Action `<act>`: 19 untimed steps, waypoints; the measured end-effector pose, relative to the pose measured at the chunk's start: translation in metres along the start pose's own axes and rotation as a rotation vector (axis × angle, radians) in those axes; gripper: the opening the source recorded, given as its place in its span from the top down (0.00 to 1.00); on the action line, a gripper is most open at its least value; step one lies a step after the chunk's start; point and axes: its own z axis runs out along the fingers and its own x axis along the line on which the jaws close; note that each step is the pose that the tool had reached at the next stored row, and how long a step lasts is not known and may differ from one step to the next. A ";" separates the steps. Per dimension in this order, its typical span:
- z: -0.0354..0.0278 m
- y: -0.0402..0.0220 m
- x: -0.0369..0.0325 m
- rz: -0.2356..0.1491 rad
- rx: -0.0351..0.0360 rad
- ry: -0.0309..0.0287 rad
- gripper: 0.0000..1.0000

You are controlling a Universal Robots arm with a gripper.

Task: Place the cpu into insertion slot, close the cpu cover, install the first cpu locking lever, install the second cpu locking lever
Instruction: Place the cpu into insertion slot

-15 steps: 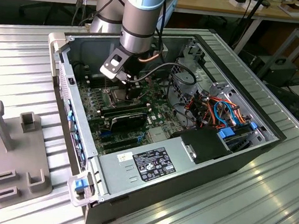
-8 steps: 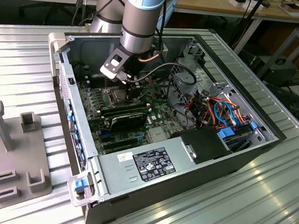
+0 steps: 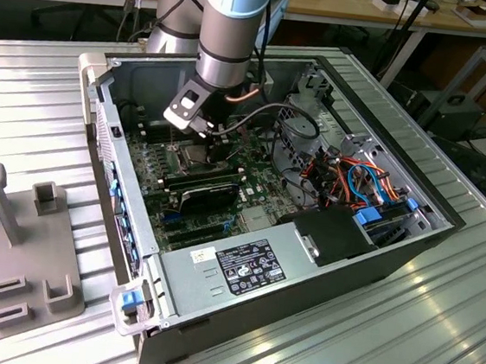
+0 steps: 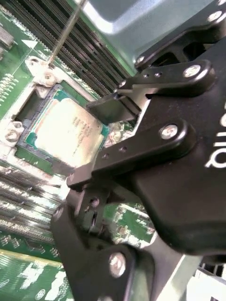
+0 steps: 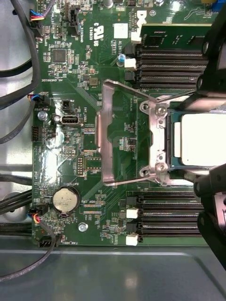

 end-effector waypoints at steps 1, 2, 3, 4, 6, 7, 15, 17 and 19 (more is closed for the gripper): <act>-0.0003 -0.0001 -0.0002 0.000 0.0005 -0.0008 0.38; -0.0004 -0.0001 -0.0002 0.000 0.0006 -0.0010 0.38; -0.0004 -0.0001 -0.0002 0.000 0.0006 -0.0011 0.38; -0.0004 -0.0001 -0.0002 0.000 0.0007 -0.0011 0.38; -0.0022 0.0001 -0.0002 0.000 0.0006 -0.0009 0.38; -0.0056 0.0002 -0.0003 0.000 0.0008 -0.0011 0.38; -0.0242 0.0015 -0.0007 0.000 0.0027 -0.0011 0.38; -0.0299 0.0017 -0.0007 0.000 0.0032 -0.0012 0.40; -0.0373 0.0020 -0.0009 0.000 0.0036 -0.0013 0.59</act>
